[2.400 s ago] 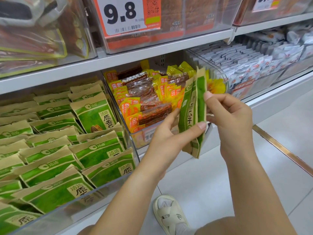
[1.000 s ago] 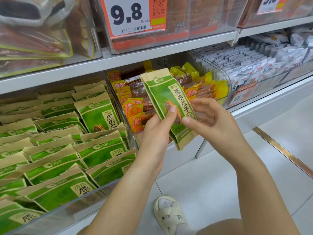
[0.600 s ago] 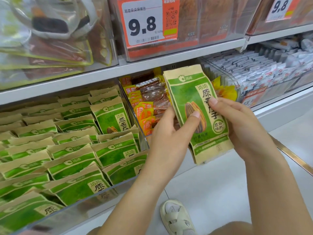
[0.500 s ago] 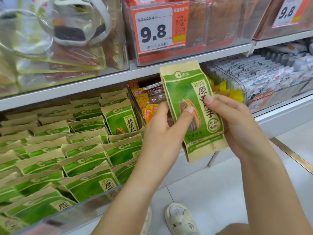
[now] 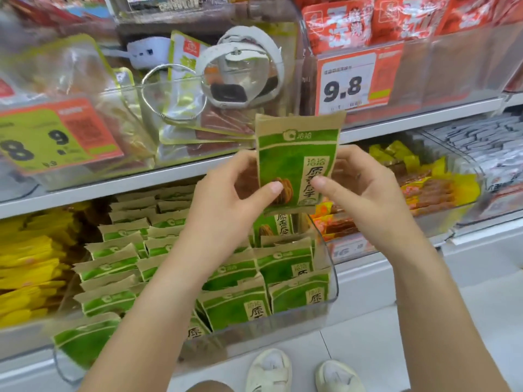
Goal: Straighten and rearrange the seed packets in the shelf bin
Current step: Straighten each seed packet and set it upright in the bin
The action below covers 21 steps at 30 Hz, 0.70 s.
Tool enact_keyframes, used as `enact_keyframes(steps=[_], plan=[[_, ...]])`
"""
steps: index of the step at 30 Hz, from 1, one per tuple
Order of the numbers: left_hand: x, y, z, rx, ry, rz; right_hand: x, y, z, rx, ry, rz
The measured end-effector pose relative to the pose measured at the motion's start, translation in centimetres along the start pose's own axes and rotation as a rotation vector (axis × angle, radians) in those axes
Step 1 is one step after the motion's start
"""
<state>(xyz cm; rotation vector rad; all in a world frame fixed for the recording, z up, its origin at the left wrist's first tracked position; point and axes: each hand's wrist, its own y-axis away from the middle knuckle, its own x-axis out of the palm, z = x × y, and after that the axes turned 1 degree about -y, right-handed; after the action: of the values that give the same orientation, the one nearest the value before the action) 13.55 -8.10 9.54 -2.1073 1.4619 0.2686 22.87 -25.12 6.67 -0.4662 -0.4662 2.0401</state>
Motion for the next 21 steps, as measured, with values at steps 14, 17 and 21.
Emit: enact_keyframes(steps=[14,17,21], plan=[[-1.6,-0.7,2.9,-0.184,-0.248,0.055,0.7,-0.8,-4.1,0.161,0.145,0.18],[-0.9,-0.8,3.1,-0.173,-0.353,0.036,0.7,-0.7,-5.1,0.205,0.261,0.207],[0.9,-0.8,3.5,-0.205,-0.601,0.157,0.8,-0.6,-5.2,0.222,0.349,0.164]])
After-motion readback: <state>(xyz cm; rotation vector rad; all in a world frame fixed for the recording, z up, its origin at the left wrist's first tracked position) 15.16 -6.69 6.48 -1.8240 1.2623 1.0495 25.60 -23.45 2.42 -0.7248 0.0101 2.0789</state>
